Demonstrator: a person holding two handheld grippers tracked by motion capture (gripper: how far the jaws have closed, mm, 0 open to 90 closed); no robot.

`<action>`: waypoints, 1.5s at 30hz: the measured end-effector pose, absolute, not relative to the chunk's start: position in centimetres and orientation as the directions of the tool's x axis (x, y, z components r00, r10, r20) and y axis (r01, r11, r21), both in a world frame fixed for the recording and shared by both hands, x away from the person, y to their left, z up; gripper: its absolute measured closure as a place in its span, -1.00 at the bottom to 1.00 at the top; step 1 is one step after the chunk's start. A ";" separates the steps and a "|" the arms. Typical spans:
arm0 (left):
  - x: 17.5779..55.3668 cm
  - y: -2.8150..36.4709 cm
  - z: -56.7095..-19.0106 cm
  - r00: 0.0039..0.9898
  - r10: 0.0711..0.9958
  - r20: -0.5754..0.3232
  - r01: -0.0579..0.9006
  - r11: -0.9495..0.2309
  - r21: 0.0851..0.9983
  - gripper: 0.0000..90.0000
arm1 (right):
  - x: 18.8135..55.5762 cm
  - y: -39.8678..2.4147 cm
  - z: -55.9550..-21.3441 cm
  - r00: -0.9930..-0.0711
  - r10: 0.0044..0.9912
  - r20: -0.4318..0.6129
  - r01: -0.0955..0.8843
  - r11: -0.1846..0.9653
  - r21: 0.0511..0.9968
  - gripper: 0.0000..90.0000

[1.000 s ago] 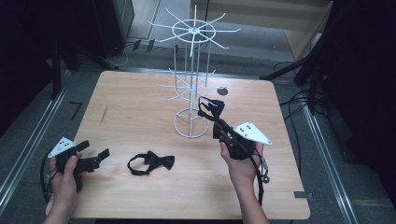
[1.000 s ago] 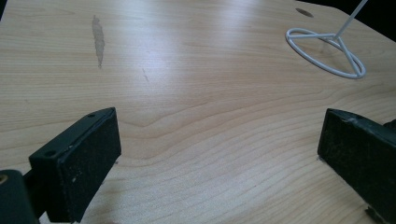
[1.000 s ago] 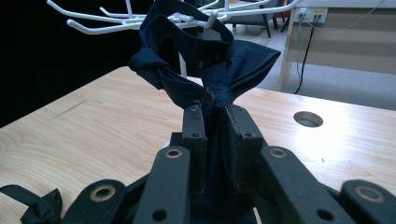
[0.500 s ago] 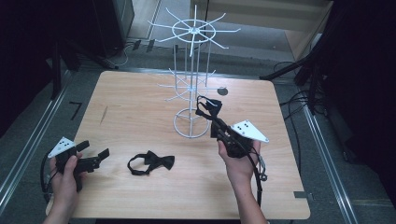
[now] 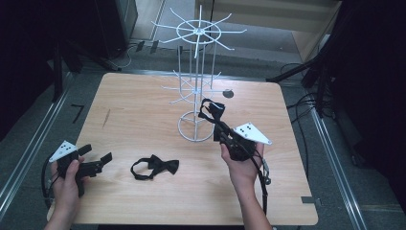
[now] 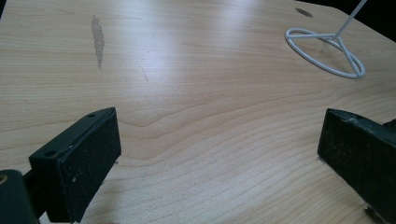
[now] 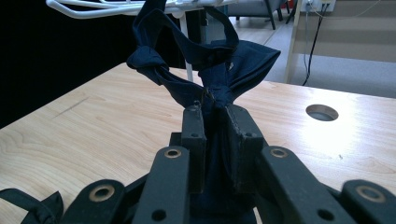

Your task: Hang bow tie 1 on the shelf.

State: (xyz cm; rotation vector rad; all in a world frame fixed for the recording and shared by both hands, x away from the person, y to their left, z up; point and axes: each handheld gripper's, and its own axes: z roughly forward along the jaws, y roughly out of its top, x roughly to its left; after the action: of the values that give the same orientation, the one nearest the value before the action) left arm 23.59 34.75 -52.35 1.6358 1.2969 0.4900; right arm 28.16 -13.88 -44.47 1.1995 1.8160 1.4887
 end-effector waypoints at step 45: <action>23.6 34.9 -52.4 0.355 0.901 -0.250 0.518 0.033 0.855 -1.00 | 27.6 -16.5 -49.8 -0.454 0.877 0.155 0.419 0.056 0.906 0.11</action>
State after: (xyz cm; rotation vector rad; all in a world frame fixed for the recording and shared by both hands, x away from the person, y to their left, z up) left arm 23.59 34.85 -52.35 1.6239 1.2966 0.4832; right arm 27.64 -16.53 -49.75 1.2935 1.8992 1.3797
